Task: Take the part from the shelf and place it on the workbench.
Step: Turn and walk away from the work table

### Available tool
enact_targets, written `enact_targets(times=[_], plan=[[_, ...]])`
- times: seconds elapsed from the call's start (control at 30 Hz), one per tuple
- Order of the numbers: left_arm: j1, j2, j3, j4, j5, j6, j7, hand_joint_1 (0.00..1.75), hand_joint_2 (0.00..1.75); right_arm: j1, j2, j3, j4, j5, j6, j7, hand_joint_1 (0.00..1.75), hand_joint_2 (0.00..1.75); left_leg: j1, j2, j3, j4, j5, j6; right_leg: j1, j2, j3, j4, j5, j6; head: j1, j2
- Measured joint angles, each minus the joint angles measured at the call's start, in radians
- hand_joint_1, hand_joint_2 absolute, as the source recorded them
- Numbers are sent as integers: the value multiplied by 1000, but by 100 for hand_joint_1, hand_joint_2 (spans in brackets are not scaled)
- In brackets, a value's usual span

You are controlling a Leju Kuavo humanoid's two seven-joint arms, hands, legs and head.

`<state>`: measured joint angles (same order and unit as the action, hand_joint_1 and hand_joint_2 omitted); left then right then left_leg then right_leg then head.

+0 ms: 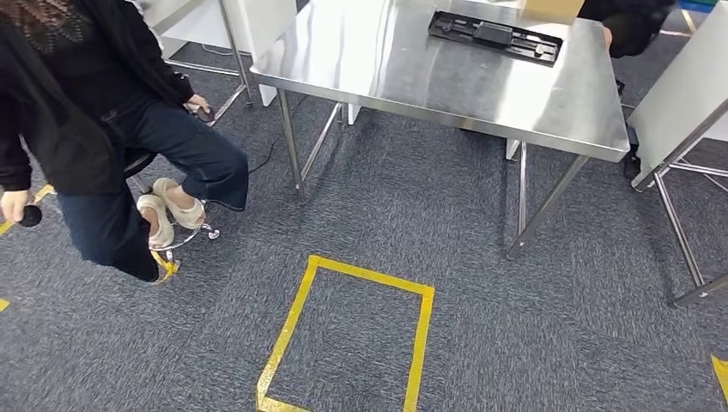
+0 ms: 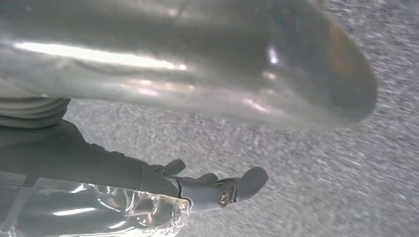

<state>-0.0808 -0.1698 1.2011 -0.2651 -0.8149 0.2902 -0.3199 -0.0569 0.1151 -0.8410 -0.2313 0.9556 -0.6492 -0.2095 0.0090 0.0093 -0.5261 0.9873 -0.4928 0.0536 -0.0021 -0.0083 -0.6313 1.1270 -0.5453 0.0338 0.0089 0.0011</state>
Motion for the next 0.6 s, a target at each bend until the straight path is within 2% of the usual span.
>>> enact_targets(times=[0.03, 0.07, 0.1, 0.13, 0.17, 0.2, 0.23, 0.27, 0.3, 0.33, 0.37, 0.4, 0.43, 0.47, 0.5, 0.53, 0.57, 0.6], plan=[[0, 0, 0, -1, 0, 0, 0, 0, 0, 0, 0, 0, 0, 1, 0, 1, 0, 0, -1, 1, -16, 0, 13, 3, -1, 2, -19, 67, -42, -2, 2, 0], [0, 0, 1, -2, 0, 0, 0, 0, 0, 0, 0, 0, 0, 2, 0, 1, 0, 0, -2, 2, -33, 1, 26, 3, -2, 3, -30, 129, -69, 2, 3, 0], [0, 0, 1, -2, 0, -1, 0, 0, 0, 0, 0, 0, 0, 2, 0, 2, 0, 0, -2, 3, -50, 2, 39, 2, -4, 3, -29, 167, -75, 11, 3, 0], [0, -1, 2, -2, 0, -1, 0, 0, 0, 0, 0, 0, 0, 2, 0, 3, 0, 0, -2, 5, -65, 2, 52, 0, -6, 3, -10, 168, -63, 24, 3, 0], [0, -2, 2, -2, 0, -1, 0, 0, 0, 0, -1, 0, 0, 2, -1, 3, 0, 0, -1, 5, -79, 3, 65, -3, -9, 3, 28, 131, -38, 36, 3, 0], [0, -2, 3, -2, 0, -1, 0, 0, 0, -1, -2, 0, 0, 3, -1, 3, 0, 0, -1, 5, -90, 4, 77, -6, -11, 4, 84, 61, -16, 45, 3, 0], [0, -4, 4, -3, 1, 0, 0, 0, 0, -3, -2, 0, 0, 5, -2, 4, 0, 0, -2, 5, -100, 5, 89, -11, -12, 4, 149, -28, -6, 47, 4, 0], [0, -4, 5, -3, 3, 1, 1, 0, 0, -5, -2, 0, 0, 8, -2, 4, 0, 0, -4, 5, -107, 6, 100, -17, -10, 5, 202, -107, -6, 42, 3, 0], [0, -5, 6, -4, 5, 2, 2, 0, 0, -6, -2, 0, 0, 12, -3, 6, 0, 0, -6, 5, -112, 6, 111, -23, -7, 6, 234, -162, -13, 34, 2, 0], [0, -6, 7, -4, 8, 4, 4, 0, 0, -7, -2, 0, -1, 17, -4, 9, 0, 0, -6, 6, -114, 5, 122, -29, -2, 7, 246, -188, -18, 24, 1, 0], [0, -6, 9, -4, 12, 7, 7, 0, 0, -6, -2, 0, -1, 22, -4, 12, 0, 0, -6, 6, -117, 2, 133, -35, -2, 8, 238, -190, -15, 14, -1, 0], [1, -6, 12, -5, 15, 10, 10, 0, 0, -6, -1, 0, -1, 27, -4, 17, 0, 0, -4, 4, -121, 4, 131, -41, -6, 6, 227, -187, -7, 3, -1, 0], [2, -6, 16, -6, 17, 13, 12, 0, 0, -8, -1, 0, -1, 32, -4, 21, 0, 0, -1, 2, -129, 18, 110, -46, -9, 4, 217, -186, 3, -11, -2, 0], [3, -6, 19, -7, 20, 15, 14, 0, 0, -9, 0, 1, -1, 38, -4, 25, 0, 0, 1, 0, -140, 50, 69, -50, -14, 2, 205, -186, 16, -24, -4, 0], [3, -7, 22, -8, 23, 17, 14, 0, 0, -10, 0, 1, -1, 42, -4, 29, 0, 0, 3, -3, -154, 102, 11, -54, -17, 0, 192, -186, 28, -33, -5, 0], [3, -8, 24, -9, 26, 17, 13, 0, 0, -11, 0, 2, -1, 47, -4, 32, 0, 0, 4, -5, -168, 168, -43, -57, -15, -1, 178, -185, 40, -38, -6, 0], [3, -8, 25, -9, 28, 18, 13, 0, 0, -12, 0, 2, -1, 52, -4, 34, 0, 0, 4, -6, -178, 233, -79, -61, -15, -3, 163, -182, 51, -39, -7, 0], [3, -9, 26, -10, 29, 18, 13, 0, 0, -13, 0, 3, -1, 56, -4, 36, 0, 0, 6, -7, -178, 281, -89, -64, -14, -4, 148, -178, 62, -36, -7, 0]])
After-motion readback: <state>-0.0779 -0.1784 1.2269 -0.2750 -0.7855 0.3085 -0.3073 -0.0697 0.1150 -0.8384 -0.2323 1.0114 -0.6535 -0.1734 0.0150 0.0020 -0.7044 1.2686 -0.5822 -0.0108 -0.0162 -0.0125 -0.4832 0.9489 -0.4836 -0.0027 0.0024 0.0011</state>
